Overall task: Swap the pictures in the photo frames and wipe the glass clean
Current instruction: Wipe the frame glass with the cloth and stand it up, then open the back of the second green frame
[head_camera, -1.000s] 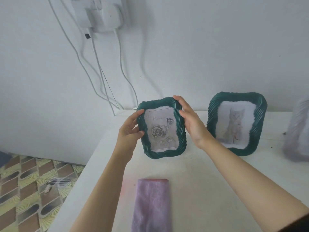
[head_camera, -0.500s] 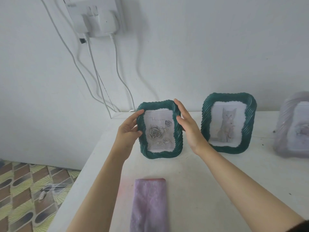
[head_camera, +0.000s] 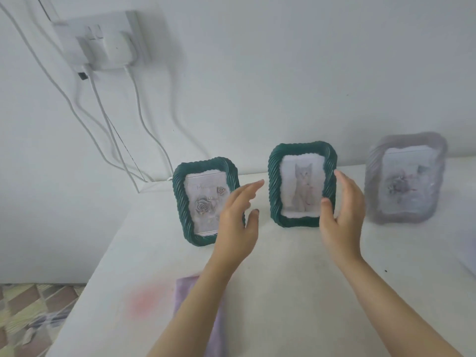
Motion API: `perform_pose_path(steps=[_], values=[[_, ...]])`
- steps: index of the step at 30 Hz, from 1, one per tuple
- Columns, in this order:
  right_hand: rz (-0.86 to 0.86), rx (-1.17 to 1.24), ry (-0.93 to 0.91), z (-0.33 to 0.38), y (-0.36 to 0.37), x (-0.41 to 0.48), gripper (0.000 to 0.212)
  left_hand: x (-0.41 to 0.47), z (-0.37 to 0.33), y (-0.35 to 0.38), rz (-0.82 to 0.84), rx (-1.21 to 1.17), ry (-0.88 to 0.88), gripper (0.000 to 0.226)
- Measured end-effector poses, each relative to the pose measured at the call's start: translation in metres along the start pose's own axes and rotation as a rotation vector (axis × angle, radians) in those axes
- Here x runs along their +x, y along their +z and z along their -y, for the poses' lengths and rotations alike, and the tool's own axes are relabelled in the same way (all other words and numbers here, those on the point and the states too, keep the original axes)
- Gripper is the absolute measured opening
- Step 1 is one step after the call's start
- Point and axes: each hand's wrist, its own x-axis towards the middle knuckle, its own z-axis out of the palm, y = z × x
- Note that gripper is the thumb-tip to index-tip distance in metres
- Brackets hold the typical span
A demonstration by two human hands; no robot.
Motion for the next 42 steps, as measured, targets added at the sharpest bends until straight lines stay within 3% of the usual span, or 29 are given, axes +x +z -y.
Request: perform_pose_path(steps=[3, 6, 11, 15, 19, 23, 27, 34, 38, 42], values=[[0.175, 0.238, 0.239, -0.003, -0.008, 0.012, 0.057, 0.009, 0.008, 0.027, 0.168, -0.072, -0.178, 0.073], [0.259, 0.372, 0.451, -0.002, -0.016, 0.021, 0.055, 0.018, 0.011, 0.039, 0.191, -0.167, -0.384, 0.073], [0.288, 0.414, 0.473, 0.001, -0.036, 0.022, 0.051, 0.016, 0.002, 0.036, 0.122, -0.185, -0.436, 0.073], [0.321, 0.53, 0.473, 0.007, -0.062, 0.012, 0.052, -0.003, -0.009, 0.023, 0.166, -0.348, -0.418, 0.071], [0.239, 0.626, 0.481, 0.019, -0.085, -0.007, 0.052, -0.025, -0.024, 0.017, 0.219, -0.42, -0.472, 0.067], [0.022, 0.684, 0.556, 0.033, -0.098, -0.03, 0.049, -0.041, -0.038, 0.021, 0.237, -0.248, -0.491, 0.066], [0.029, 0.588, 0.46, 0.047, -0.104, -0.045, 0.046, -0.046, -0.075, 0.029, 0.22, -0.201, -0.391, 0.072], [0.302, 0.304, 0.127, 0.067, -0.102, -0.064, 0.048, -0.028, -0.112, 0.034, 0.135, -0.231, -0.503, 0.053], [0.463, 0.391, 0.174, 0.07, -0.105, -0.069, 0.039, -0.025, -0.106, 0.026, 0.057, -0.205, -0.52, 0.042], [0.328, 0.402, 0.163, 0.069, -0.113, -0.069, 0.027, -0.026, -0.087, 0.017, 0.081, -0.22, -0.548, 0.043]])
